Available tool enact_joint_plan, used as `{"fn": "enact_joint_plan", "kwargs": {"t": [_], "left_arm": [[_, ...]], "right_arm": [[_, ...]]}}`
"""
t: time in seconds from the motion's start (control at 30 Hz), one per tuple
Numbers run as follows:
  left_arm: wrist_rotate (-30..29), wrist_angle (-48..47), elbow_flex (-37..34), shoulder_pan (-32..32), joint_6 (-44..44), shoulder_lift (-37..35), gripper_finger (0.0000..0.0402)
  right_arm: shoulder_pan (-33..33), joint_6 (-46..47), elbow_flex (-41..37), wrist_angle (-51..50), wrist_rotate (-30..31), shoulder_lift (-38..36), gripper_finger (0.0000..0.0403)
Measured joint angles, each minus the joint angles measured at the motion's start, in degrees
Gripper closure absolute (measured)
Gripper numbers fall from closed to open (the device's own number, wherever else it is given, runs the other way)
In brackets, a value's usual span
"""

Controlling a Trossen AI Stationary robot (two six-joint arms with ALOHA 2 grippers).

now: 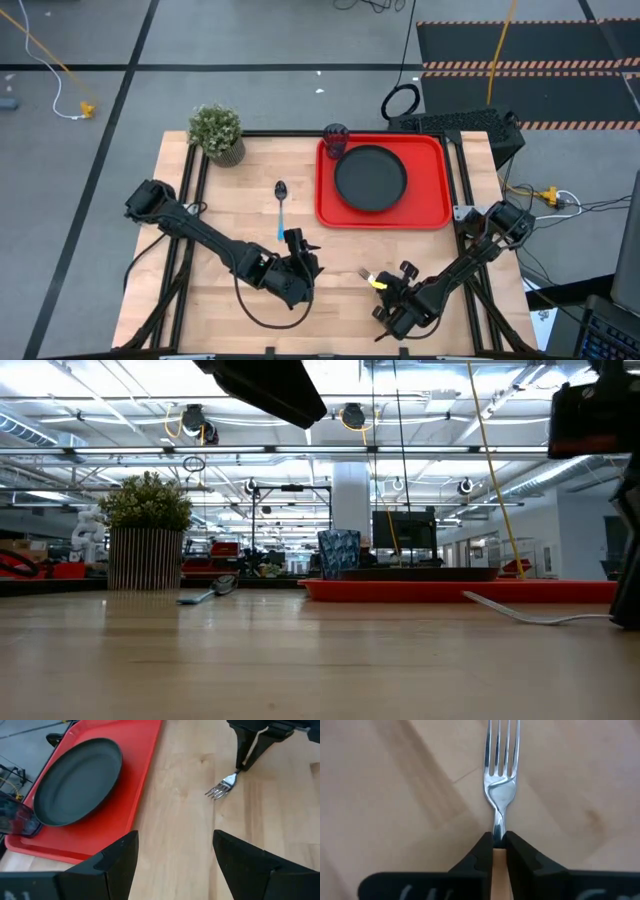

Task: Pick and place plate/cup/fork/spoon on tray
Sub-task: Put the yellow fork on the serving tray to he right of the black plate

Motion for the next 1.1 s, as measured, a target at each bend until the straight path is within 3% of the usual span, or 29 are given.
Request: {"fn": "enact_joint_plan", "kwargs": {"t": [0.6, 1.1], "left_arm": [[-0.1, -6.1, 0.0, 3.8, 2.5, 0.0, 0.0144], [-0.5, -10.3, 0.1, 10.4, 7.9, -3.8, 0.0144]], "right_arm": [[-6.3, -10.1, -0.2, -8.3, 0.5, -9.7, 0.0384], [-12.7, -12.4, -0.1, -22.5, 9.9, -21.2, 0.0385]]}}
